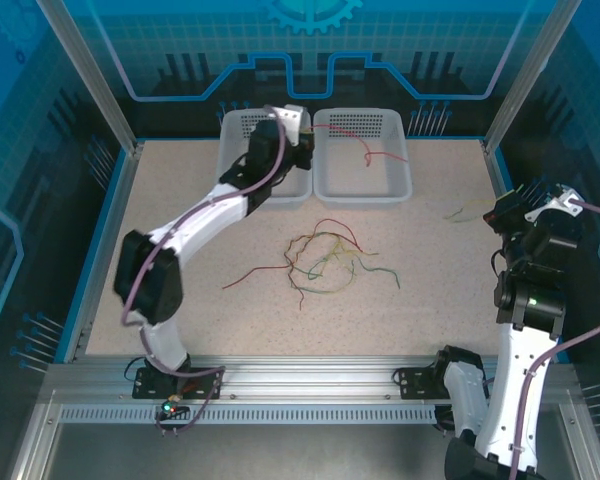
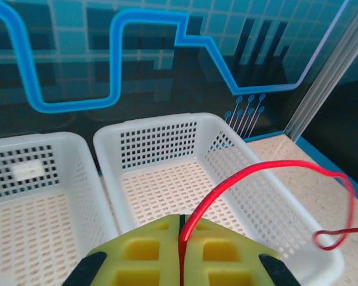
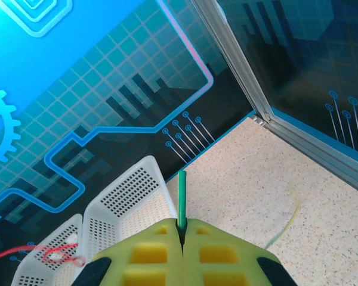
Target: Untangle the cables
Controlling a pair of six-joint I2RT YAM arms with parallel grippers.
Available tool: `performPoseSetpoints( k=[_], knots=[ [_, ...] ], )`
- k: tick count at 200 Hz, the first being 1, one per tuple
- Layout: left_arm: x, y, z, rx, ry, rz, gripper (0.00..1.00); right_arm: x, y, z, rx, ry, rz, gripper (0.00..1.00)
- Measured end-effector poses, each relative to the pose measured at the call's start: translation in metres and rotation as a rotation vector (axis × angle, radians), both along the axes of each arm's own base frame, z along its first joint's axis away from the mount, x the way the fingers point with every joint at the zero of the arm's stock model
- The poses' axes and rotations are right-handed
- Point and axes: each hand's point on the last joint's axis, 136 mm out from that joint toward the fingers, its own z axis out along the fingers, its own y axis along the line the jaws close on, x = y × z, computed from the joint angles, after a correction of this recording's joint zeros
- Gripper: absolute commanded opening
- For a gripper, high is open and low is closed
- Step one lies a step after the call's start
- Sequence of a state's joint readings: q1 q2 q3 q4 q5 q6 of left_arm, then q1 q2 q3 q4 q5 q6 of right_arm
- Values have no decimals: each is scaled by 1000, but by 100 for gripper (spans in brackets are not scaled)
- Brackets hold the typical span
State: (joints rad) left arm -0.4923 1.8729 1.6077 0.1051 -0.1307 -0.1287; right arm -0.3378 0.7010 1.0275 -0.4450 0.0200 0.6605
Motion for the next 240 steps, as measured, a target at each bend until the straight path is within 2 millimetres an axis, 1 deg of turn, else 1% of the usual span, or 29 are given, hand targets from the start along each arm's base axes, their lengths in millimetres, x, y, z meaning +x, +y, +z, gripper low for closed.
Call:
performPoseSetpoints(
  k=[3,22,39,55,69,72,85,99,107,111,114,119,130,151,164,176,190,204,205,218,237,240],
  knots=[
    [3,-3,-1,2,2,0,0,0,1,0,-3,-2,2,0],
    [34,-23,-23,34,42,18,0,-2,3,1,-18,-14,13,0],
    [59,-36,-49,76,87,53,0,-3,5,0,-26,-18,21,0],
    [76,-44,-72,123,130,91,0,-4,8,-2,-33,-20,29,0],
    [85,-49,-89,157,153,117,0,-6,9,-2,-36,-24,36,0],
    [87,-51,-93,166,157,121,2,-6,10,-2,-37,-25,37,0],
    [88,-54,-106,204,173,132,21,-6,10,-1,-39,-27,39,0],
    [85,-59,-115,237,184,127,41,-7,12,0,-42,-32,45,0],
    [83,-60,-118,247,190,128,49,-8,13,1,-42,-34,51,0],
    [82,-61,-118,252,191,125,59,-8,13,1,-43,-37,52,0],
    [82,-62,-119,251,192,124,61,-8,14,2,-43,-39,56,0],
    [81,-63,-118,258,188,120,62,-9,15,2,-44,-41,59,0],
    [81,-65,-117,252,183,119,60,-10,17,4,-47,-49,68,0],
    [78,-68,-119,271,179,112,61,-10,23,6,-49,-56,100,0],
    [72,-67,-123,290,190,105,61,-8,30,8,-49,-65,141,0],
    [61,-65,-126,314,211,95,61,-4,39,11,-51,-76,192,0],
    [43,-60,-121,327,227,84,61,0,50,17,-53,-90,252,0],
    [19,-52,-106,317,230,75,61,2,63,25,-60,-107,313,0],
    [15,-49,-102,316,228,74,61,2,64,25,-61,-108,317,0],
    [-12,-36,-75,279,199,66,61,3,77,36,-67,-128,373,0],
    [-58,-9,-18,160,97,65,61,4,97,57,-82,-175,454,0],
    [-67,-3,-6,132,74,67,61,5,101,59,-85,-183,469,0]
  ],
)
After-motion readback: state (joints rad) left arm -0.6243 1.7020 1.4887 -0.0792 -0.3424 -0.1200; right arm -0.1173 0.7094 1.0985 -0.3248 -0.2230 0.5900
